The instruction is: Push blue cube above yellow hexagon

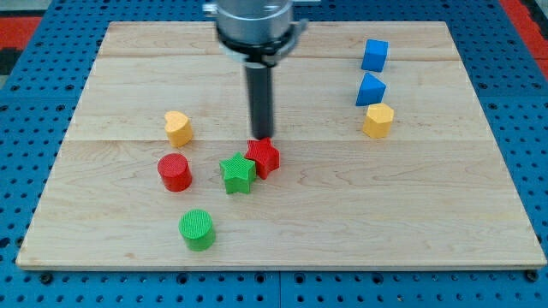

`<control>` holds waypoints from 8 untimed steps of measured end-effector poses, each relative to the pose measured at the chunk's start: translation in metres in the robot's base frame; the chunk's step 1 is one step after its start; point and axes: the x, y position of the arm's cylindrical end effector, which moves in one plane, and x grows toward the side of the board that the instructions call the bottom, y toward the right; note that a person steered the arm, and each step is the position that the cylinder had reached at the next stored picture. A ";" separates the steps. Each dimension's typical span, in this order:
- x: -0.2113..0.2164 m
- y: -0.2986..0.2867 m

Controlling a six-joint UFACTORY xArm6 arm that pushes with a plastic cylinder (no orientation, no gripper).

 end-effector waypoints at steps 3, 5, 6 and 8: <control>-0.062 0.100; -0.082 0.164; -0.103 0.130; -0.149 0.151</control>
